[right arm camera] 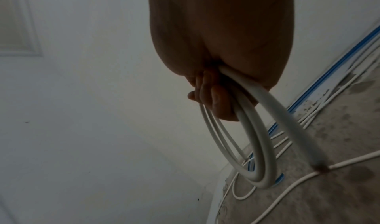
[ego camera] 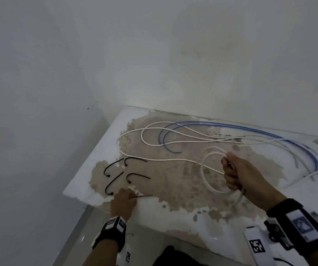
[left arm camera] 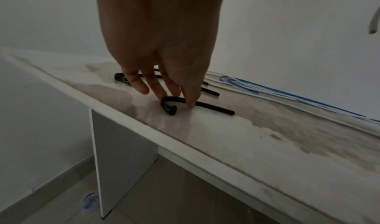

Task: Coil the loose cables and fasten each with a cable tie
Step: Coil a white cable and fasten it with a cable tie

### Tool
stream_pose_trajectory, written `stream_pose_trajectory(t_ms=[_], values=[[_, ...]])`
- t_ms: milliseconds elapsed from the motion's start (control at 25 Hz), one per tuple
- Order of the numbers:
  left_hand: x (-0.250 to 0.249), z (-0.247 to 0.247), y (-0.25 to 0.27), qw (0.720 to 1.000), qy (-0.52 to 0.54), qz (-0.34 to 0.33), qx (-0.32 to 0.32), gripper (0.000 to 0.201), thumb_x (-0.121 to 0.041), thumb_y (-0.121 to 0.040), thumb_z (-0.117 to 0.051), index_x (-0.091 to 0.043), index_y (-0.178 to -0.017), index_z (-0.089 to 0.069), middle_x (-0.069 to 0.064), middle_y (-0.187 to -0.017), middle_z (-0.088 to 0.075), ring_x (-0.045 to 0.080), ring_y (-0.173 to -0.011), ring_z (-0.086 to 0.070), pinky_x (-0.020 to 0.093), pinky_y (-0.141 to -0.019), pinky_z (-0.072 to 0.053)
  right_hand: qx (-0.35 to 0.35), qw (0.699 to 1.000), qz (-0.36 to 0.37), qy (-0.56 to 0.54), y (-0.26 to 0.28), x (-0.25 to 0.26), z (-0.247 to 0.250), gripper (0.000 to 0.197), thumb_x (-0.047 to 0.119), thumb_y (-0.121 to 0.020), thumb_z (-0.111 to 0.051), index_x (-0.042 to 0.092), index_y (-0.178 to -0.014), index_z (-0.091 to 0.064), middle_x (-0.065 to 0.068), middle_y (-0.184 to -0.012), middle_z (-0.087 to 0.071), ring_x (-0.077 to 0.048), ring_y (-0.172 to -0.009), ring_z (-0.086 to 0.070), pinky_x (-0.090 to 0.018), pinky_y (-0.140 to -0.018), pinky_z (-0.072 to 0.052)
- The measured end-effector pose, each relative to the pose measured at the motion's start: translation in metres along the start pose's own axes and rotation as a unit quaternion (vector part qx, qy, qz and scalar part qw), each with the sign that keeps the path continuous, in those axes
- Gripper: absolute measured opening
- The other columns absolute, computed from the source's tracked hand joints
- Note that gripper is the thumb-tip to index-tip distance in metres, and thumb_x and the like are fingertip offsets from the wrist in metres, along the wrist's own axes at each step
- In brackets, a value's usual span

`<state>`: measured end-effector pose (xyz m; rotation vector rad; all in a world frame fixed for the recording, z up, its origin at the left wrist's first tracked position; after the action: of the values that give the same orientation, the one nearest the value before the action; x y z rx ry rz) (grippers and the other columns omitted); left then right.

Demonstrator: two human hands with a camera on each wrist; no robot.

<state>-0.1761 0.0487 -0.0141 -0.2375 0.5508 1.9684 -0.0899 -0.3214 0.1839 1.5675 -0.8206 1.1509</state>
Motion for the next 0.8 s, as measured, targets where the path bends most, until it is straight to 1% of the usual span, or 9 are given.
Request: stream_pose_trajectory(t_ms=[80, 200, 280, 320, 440, 560, 640, 720, 800], values=[[0.002, -0.003, -0.004, 1.000, 0.010, 0.006, -0.003, 0.015, -0.028, -0.089, -0.063, -0.022, -0.079, -0.054, 0.003, -0.095, -0.050, 0.030, -0.092, -0.056, 0.037, -0.076, -0.046, 0.002, 1.000, -0.002, 0.004, 0.000, -0.001, -0.003, 0.043, 0.043, -0.106, -0.034, 0.011, -0.082, -0.048, -0.007, -0.070, -0.010, -0.014, -0.051, -0.012, -0.034, -0.050, -0.014], [-0.002, -0.004, -0.009, 0.999, 0.039, 0.009, 0.018, 0.026, -0.025, -0.089, -0.063, -0.032, -0.071, -0.046, 0.001, -0.091, -0.052, 0.027, -0.089, -0.058, 0.035, -0.077, -0.047, 0.001, 1.000, -0.003, 0.002, 0.001, 0.000, -0.003, 0.043, 0.043, -0.106, -0.034, 0.010, -0.081, -0.048, -0.007, -0.071, -0.010, -0.015, -0.052, -0.011, -0.033, -0.050, -0.014], [-0.014, 0.001, -0.009, 0.997, 0.075, -0.010, 0.024, 0.026, -0.025, -0.090, -0.065, -0.033, -0.072, -0.047, -0.001, -0.086, -0.059, 0.023, -0.084, -0.060, 0.034, -0.074, -0.049, -0.002, 1.000, -0.005, 0.000, 0.002, -0.002, -0.002, 0.043, 0.042, -0.106, -0.034, 0.011, -0.081, -0.049, -0.008, -0.071, -0.010, -0.015, -0.052, -0.010, -0.033, -0.050, -0.014], [-0.026, 0.005, -0.008, 0.993, 0.110, -0.027, 0.026, 0.022, -0.023, -0.090, -0.066, -0.029, -0.074, -0.052, -0.002, -0.083, -0.061, 0.021, -0.080, -0.061, 0.034, -0.073, -0.050, -0.005, 1.000, -0.007, -0.001, 0.002, -0.002, 0.000, 0.043, 0.042, -0.107, -0.034, 0.011, -0.081, -0.049, -0.008, -0.071, -0.010, -0.015, -0.052, -0.011, -0.033, -0.050, -0.014], [-0.089, 0.027, 0.001, 0.965, 0.241, -0.082, 0.070, 0.012, -0.018, -0.090, -0.067, -0.014, -0.081, -0.062, 0.000, -0.076, -0.066, 0.018, -0.068, -0.065, 0.034, -0.068, -0.052, -0.014, 1.000, -0.001, 0.008, 0.003, -0.001, 0.002, 0.043, 0.042, -0.107, -0.033, 0.010, -0.083, -0.050, -0.004, -0.067, -0.013, -0.015, -0.052, -0.011, -0.032, -0.049, -0.015], [-0.170, 0.051, 0.020, 0.920, 0.328, -0.154, 0.151, 0.007, -0.016, -0.090, -0.068, -0.011, -0.085, -0.066, -0.002, -0.070, -0.067, 0.014, -0.058, -0.064, 0.026, -0.054, -0.049, -0.046, 0.998, 0.032, 0.040, 0.000, 0.001, 0.004, 0.043, 0.039, -0.108, -0.031, 0.010, -0.085, -0.052, 0.004, -0.059, -0.021, -0.012, -0.050, -0.015, -0.028, -0.048, -0.016], [-0.216, 0.061, 0.033, 0.900, 0.344, -0.188, 0.190, 0.008, -0.015, -0.090, -0.068, -0.007, -0.089, -0.068, -0.006, -0.064, -0.065, 0.013, -0.052, -0.062, 0.023, -0.049, -0.046, -0.081, 0.987, 0.090, 0.107, -0.002, 0.003, 0.008, 0.043, 0.039, -0.108, -0.031, 0.013, -0.083, -0.054, 0.011, -0.056, -0.028, -0.009, -0.048, -0.023, -0.023, -0.048, -0.021], [-0.248, 0.066, 0.042, 0.892, 0.349, -0.189, 0.216, 0.012, -0.015, -0.090, -0.067, -0.003, -0.091, -0.068, -0.005, -0.064, -0.066, 0.013, -0.051, -0.059, 0.023, -0.047, -0.045, -0.106, 0.965, 0.151, 0.184, -0.001, 0.006, 0.012, 0.043, 0.037, -0.108, -0.031, 0.014, -0.081, -0.054, 0.010, -0.056, -0.036, -0.006, -0.051, -0.031, -0.019, -0.051, -0.028], [-0.271, 0.069, 0.047, 0.880, 0.384, -0.172, 0.221, 0.012, -0.013, -0.091, -0.065, -0.002, -0.091, -0.068, 0.000, -0.069, -0.066, 0.011, -0.049, -0.056, 0.023, -0.047, -0.045, -0.114, 0.944, 0.190, 0.243, 0.003, 0.007, 0.013, 0.042, 0.037, -0.108, -0.031, 0.017, -0.078, -0.054, 0.007, -0.060, -0.040, -0.009, -0.055, -0.037, -0.022, -0.054, -0.030]])
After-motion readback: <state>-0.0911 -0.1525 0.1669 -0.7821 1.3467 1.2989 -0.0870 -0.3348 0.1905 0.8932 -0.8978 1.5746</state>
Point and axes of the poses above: each hand's wrist, its own y-axis away from the middle knuckle, its own z-axis out of the back of the hand, x = y × z, the point moved 3 cm from there along -y, towards the middle knuckle
